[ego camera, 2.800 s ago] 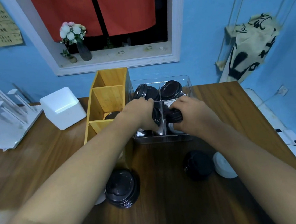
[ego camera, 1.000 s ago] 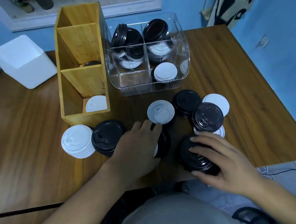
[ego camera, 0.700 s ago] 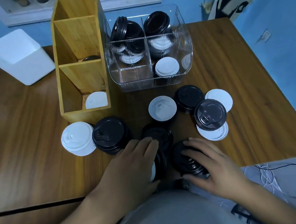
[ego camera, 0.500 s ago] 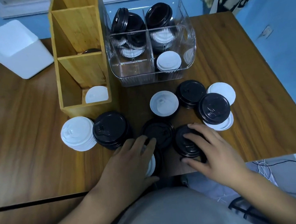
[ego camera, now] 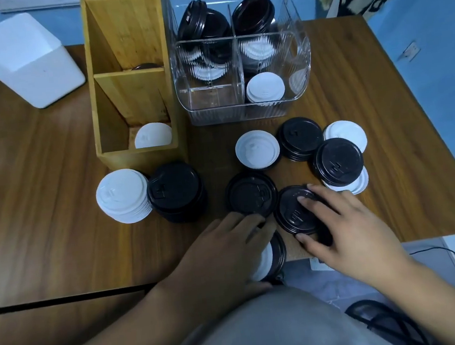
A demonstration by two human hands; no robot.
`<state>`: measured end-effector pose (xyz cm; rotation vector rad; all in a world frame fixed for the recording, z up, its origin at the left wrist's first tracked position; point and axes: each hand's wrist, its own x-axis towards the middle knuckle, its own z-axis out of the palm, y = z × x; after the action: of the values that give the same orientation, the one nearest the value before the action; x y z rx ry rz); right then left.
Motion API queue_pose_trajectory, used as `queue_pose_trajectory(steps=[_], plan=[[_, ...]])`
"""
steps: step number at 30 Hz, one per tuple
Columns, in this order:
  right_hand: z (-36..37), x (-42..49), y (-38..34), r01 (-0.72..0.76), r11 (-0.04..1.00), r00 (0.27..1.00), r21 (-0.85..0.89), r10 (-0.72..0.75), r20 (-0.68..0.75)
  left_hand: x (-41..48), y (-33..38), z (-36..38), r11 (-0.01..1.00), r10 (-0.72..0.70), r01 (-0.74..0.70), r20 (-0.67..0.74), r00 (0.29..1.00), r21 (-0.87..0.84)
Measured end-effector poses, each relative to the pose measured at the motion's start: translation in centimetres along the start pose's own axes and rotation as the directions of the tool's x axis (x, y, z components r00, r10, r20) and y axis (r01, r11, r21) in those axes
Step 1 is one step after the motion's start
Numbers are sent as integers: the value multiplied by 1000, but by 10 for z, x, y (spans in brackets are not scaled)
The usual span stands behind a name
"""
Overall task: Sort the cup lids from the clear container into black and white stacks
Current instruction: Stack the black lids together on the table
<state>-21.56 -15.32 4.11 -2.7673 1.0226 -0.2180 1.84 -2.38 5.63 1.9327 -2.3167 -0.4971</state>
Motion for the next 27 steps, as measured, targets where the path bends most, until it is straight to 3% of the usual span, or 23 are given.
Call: queue_pose_trajectory(steps=[2, 8, 17, 22, 27], plan=[[-1, -2, 1, -28, 999, 1000, -31, 28, 11, 9, -1, -4, 999, 38, -37, -50, 998, 31], [-8, -3, 3, -90, 995, 995, -44, 92, 40, 29, -12, -10, 999, -19, 20, -30, 999, 31], [-12, 2, 13, 119, 993, 991, -17, -118, 60, 26, -10, -6, 994, -98, 102, -127, 987, 27], [-12, 5, 15, 99, 995, 986, -6, -97, 138, -10, -10, -9, 984, -177, 165, -268, 947, -64], [-15, 13, 18, 101, 995, 976, 11, -101, 193, -42, -26, 12, 977, -211, 213, -250, 945, -19]])
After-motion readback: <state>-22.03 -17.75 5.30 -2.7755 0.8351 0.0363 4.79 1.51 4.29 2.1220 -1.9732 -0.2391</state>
